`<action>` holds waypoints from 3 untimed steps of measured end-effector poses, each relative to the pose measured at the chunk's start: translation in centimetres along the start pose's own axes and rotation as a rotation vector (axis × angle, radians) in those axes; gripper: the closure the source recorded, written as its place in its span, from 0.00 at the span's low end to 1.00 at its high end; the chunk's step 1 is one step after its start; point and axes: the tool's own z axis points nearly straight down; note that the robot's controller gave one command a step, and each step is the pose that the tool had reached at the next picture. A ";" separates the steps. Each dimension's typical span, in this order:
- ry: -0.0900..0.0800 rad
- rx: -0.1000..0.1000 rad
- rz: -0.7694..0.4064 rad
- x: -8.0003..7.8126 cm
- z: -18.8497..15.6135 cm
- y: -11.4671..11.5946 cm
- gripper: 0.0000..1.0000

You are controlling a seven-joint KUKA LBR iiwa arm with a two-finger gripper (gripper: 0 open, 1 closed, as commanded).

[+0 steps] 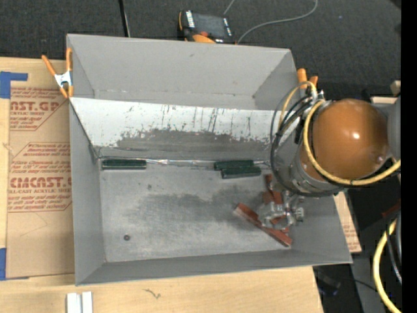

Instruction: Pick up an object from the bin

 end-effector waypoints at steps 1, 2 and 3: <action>0.000 0.010 -0.001 1.1 -6.6 -0.7 1.00; -0.004 -0.003 -0.034 -6.5 0.3 0.3 1.00; 0.002 0.003 0.099 2.5 0.7 -0.7 1.00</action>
Offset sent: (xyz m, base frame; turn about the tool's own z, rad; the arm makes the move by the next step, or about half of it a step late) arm 0.0036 -0.0125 0.0629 -0.0039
